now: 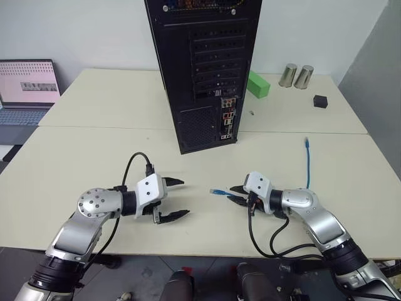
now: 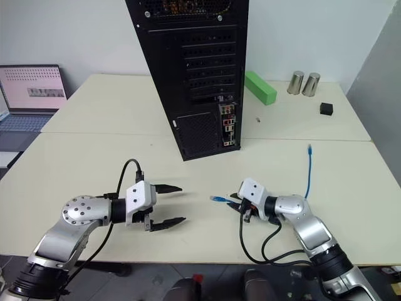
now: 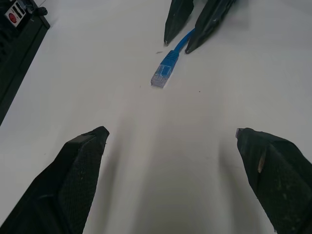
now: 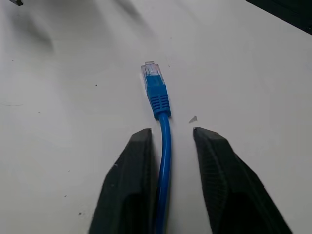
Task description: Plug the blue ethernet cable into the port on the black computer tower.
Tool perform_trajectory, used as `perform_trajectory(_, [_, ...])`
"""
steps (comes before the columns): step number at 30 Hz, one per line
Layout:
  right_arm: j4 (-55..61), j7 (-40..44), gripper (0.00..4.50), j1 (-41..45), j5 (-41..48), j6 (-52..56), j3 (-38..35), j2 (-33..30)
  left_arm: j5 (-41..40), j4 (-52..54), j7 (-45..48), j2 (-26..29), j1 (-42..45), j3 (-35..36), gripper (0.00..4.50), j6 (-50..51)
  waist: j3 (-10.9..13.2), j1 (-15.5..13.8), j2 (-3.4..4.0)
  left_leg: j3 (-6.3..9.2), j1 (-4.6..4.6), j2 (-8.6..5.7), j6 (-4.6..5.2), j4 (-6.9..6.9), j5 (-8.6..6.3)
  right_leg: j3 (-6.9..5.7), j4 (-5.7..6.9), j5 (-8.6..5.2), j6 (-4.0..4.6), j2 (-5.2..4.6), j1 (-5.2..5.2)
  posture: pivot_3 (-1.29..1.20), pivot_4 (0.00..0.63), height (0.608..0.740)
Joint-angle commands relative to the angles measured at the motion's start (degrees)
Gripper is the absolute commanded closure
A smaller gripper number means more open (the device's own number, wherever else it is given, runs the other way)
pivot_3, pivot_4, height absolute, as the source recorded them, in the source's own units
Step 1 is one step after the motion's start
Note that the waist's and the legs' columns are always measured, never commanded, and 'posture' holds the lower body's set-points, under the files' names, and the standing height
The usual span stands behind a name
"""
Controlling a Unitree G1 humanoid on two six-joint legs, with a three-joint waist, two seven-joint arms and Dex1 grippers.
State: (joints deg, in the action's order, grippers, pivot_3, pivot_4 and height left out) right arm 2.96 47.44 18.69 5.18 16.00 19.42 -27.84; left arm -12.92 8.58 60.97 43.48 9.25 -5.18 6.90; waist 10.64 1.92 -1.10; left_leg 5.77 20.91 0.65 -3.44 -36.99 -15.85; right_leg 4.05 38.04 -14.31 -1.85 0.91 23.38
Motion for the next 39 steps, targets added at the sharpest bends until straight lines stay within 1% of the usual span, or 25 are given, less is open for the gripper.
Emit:
perform_trajectory(1, [1.8, 0.6, 4.21, 0.4, -0.7, -0.8, -0.1, 0.0, 0.2, -0.3, 0.5, -0.6, 1.8, -0.3, 0.0, -1.3, 0.0, 0.0, 0.0, 0.0, 0.0, 0.0, 0.0, 0.0, 0.0, 0.0, 0.0, 0.0, 0.0, 0.0, 0.0, 0.0, 0.15, 0.74])
perform_trajectory(2, [2.3, 0.6, 4.48, 0.3, -0.6, -0.7, -0.1, -0.1, 0.2, -0.7, 0.5, -0.9, 2.2, -0.5, 0.0, -1.4, 0.0, 0.0, 0.0, 0.0, 0.0, 0.0, 0.0, 0.0, 0.0, 0.0, 0.01, 0.0, 0.0, 0.0, 0.0, 0.0, 0.15, 0.74])
perform_trajectory(7, [5.8, 1.3, 4.48, 0.4, -0.1, 0.1, -0.1, -0.4, 0.7, -3.2, 1.2, -2.4, 4.4, -2.0, 0.0, -2.3, 0.0, 0.0, 0.0, 0.0, 0.0, 0.0, 0.0, 0.0, 0.0, 0.0, 0.01, 0.0, 0.0, 0.0, 0.0, 0.0, 0.15, 0.74])
perform_trajectory(15, [13.9, 3.0, 4.48, 1.5, 2.2, 5.0, 0.2, 0.1, 1.8, -9.9, 2.8, -6.0, 10.1, -4.4, 0.0, -5.8, 0.0, 0.0, 0.0, 0.05, 0.01, -0.01, 0.0, -0.02, 0.0, -0.03, 0.03, 0.0, 0.0, 0.01, 0.0, 0.0, 0.15, 0.74])
perform_trajectory(23, [15.2, 2.9, 4.48, 1.4, 1.5, 6.3, 0.5, 0.6, 0.9, -11.8, 5.9, -7.1, 12.1, -4.8, 0.0, -6.9, 0.0, 0.0, 0.0, 0.05, 0.01, -0.02, 0.0, -0.01, 0.0, -0.03, 0.02, 0.0, 0.0, 0.0, 0.0, 0.0, 0.15, 0.74])
perform_trajectory(25, [15.4, 2.9, 4.5, 1.3, 1.4, 6.4, 0.6, 0.6, 0.5, -11.3, 6.7, -7.4, 12.3, -5.0, 0.37, -6.4, 0.0, 0.0, 0.0, 0.06, 0.01, -0.02, 0.0, -0.01, 0.0, -0.04, 0.03, 0.0, 0.0, 0.0, 0.0, 0.0, 0.15, 0.74])
perform_trajectory(26, [15.5, 2.9, 4.5, 1.3, 1.3, 6.4, 0.7, 0.6, 0.3, -10.9, 7.0, -7.6, 12.3, -5.0, 0.47, -6.1, 0.0, 0.0, 0.0, 0.06, 0.01, -0.02, 0.0, -0.01, 0.0, -0.04, 0.03, 0.0, 0.0, 0.0, 0.0, 0.0, 0.15, 0.74])
perform_trajectory(37, [15.3, 2.9, 4.5, 1.7, 1.1, 6.4, 1.2, 0.6, 1.1, -10.4, 7.3, -9.1, 12.4, -5.5, 3.02, -5.8, 0.0, 0.0, 0.0, 0.06, 0.01, -0.02, 0.0, -0.01, 0.0, -0.04, 0.03, 0.0, 0.0, 0.01, 0.0, 0.0, 0.15, 0.74])
perform_trajectory(39, [15.2, 3.0, 4.5, 1.8, 1.1, 6.4, 1.3, 0.7, 1.2, -10.4, 7.2, -9.2, 12.5, -5.6, 3.38, -5.9, 0.0, 0.0, 0.0, 0.06, 0.01, -0.02, 0.0, -0.01, 0.0, -0.04, 0.03, 0.0, 0.0, 0.01, 0.0, 0.0, 0.15, 0.74])
